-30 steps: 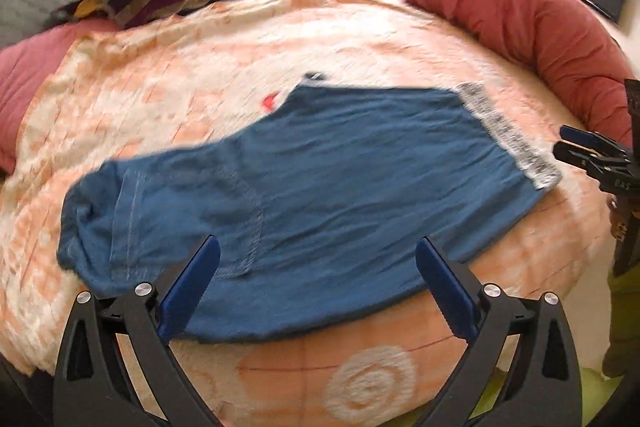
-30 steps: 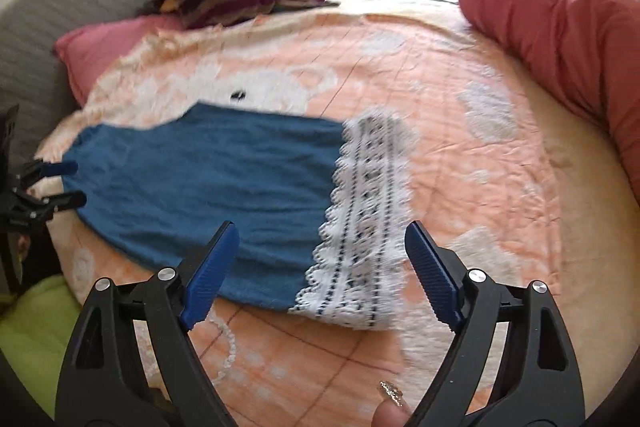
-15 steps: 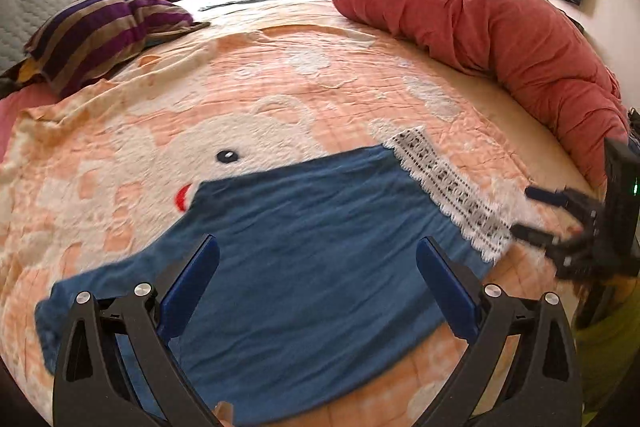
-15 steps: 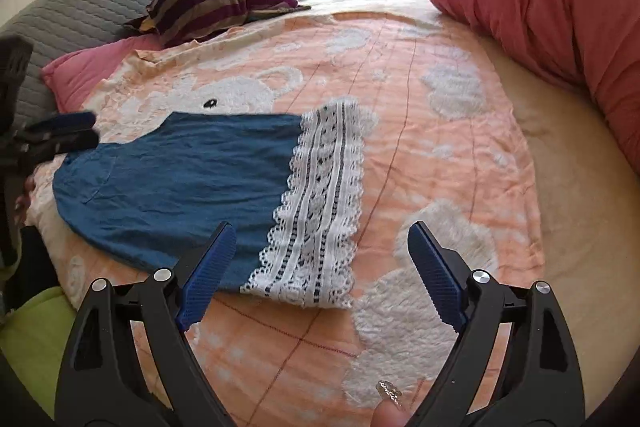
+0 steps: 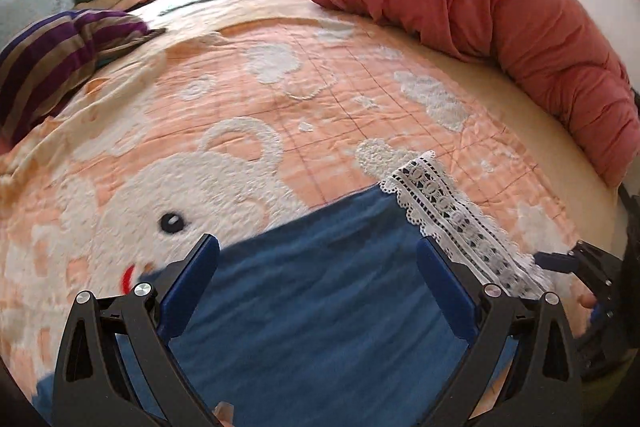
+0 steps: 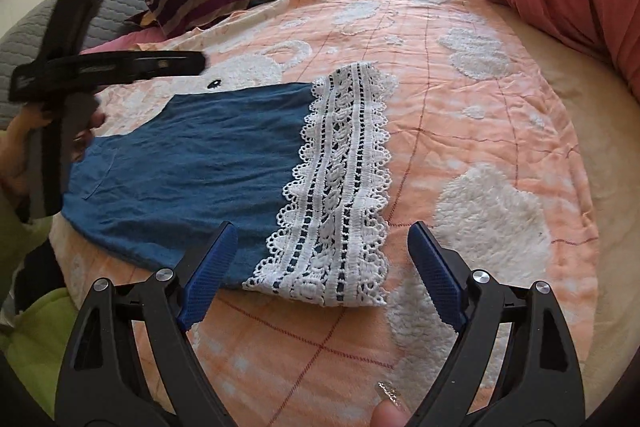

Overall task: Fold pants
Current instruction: 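Grasp the lace hem with the right tool and fold it over the leg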

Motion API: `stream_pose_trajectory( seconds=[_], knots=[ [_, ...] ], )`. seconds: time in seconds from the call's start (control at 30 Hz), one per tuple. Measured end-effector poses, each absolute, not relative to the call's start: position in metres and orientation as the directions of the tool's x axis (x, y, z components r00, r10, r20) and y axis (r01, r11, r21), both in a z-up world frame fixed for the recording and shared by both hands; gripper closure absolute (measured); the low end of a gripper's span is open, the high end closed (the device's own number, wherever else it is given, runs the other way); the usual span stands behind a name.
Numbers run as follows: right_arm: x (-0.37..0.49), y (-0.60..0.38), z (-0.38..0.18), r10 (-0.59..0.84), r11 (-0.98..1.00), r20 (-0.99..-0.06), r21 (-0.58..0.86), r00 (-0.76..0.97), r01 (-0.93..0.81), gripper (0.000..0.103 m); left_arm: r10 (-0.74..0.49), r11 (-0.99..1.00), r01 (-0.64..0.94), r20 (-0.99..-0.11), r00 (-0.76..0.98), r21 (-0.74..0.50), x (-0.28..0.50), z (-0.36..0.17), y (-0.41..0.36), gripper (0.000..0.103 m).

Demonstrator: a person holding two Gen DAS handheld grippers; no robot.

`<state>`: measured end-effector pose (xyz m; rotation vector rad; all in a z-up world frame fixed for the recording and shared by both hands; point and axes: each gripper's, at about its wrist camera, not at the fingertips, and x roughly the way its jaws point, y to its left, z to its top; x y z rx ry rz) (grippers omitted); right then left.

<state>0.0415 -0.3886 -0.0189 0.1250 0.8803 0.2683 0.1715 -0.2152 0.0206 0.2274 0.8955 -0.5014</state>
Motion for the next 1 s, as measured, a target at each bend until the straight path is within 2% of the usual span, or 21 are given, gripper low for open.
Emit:
stream_pose_trajectory(
  seconds=[0.13, 0.17, 0.2, 0.23, 0.33, 0.37, 0.4, 0.53, 0.63, 0.73, 0.8, 0.9, 1.0],
  knots=[
    [0.046, -0.387, -0.026, 0.295, 0.955, -0.748, 0.235, 0.594, -0.179, 0.036, -0.328, 0.829, 0.559, -0.81, 0.487, 0.0, 0.194, 0.004, -0.247, 0.006],
    [0.046, -0.387, -0.027, 0.298, 0.955, -0.743, 0.239, 0.599, -0.178, 0.04, -0.333, 0.823, 0.569, -0.813, 0.477, -0.004, 0.198, 0.001, -0.253, 0.006],
    [0.046, -0.387, -0.026, 0.311, 0.95, -0.728, 0.255, 0.611, -0.18, 0.048, -0.34, 0.814, 0.58, -0.817, 0.466, -0.009, 0.202, -0.003, -0.258, 0.006],
    [0.045, -0.387, -0.025, 0.318, 0.948, -0.721, 0.261, 0.616, -0.184, 0.051, -0.354, 0.8, 0.6, -0.823, 0.444, -0.021, 0.208, -0.008, -0.265, 0.006],
    [0.048, -0.388, -0.029, 0.317, 0.948, -0.729, 0.258, 0.607, -0.185, 0.052, -0.372, 0.773, 0.632, -0.844, 0.386, -0.052, 0.221, -0.024, -0.277, 0.01],
    [0.05, -0.389, -0.031, 0.321, 0.947, -0.731, 0.265, 0.602, -0.183, 0.051, -0.373, 0.771, 0.634, -0.851, 0.369, -0.063, 0.224, -0.029, -0.279, 0.018],
    [0.051, -0.389, -0.033, 0.321, 0.947, -0.733, 0.265, 0.6, -0.183, 0.051, -0.38, 0.769, 0.632, -0.862, 0.335, -0.093, 0.229, -0.037, -0.279, 0.02],
    [0.051, -0.385, -0.035, 0.329, 0.944, -0.724, 0.27, 0.607, -0.189, 0.049, -0.436, 0.761, 0.619, -0.859, 0.269, -0.193, 0.238, -0.057, -0.27, 0.019],
    [0.052, -0.381, -0.035, 0.332, 0.943, -0.716, 0.264, 0.613, -0.202, 0.056, -0.453, 0.754, 0.624, -0.851, 0.265, -0.207, 0.236, -0.059, -0.268, 0.02],
    [0.054, -0.381, -0.034, 0.331, 0.944, -0.718, 0.261, 0.613, -0.204, 0.065, -0.467, 0.74, 0.636, -0.847, 0.253, -0.218, 0.231, -0.058, -0.272, 0.04],
    [0.054, -0.38, -0.034, 0.343, 0.939, -0.713, 0.266, 0.611, -0.216, 0.072, -0.47, 0.731, 0.647, -0.847, 0.249, -0.215, 0.226, -0.057, -0.275, 0.058],
    [0.054, -0.378, -0.031, 0.367, 0.93, -0.702, 0.284, 0.61, -0.232, 0.079, -0.453, 0.729, 0.659, -0.852, 0.263, -0.185, 0.219, -0.057, -0.282, 0.074],
    [0.056, -0.378, -0.028, 0.384, 0.923, -0.694, 0.298, 0.609, -0.243, 0.081, -0.438, 0.733, 0.663, -0.851, 0.29, -0.151, 0.212, -0.054, -0.286, 0.085]
  ],
)
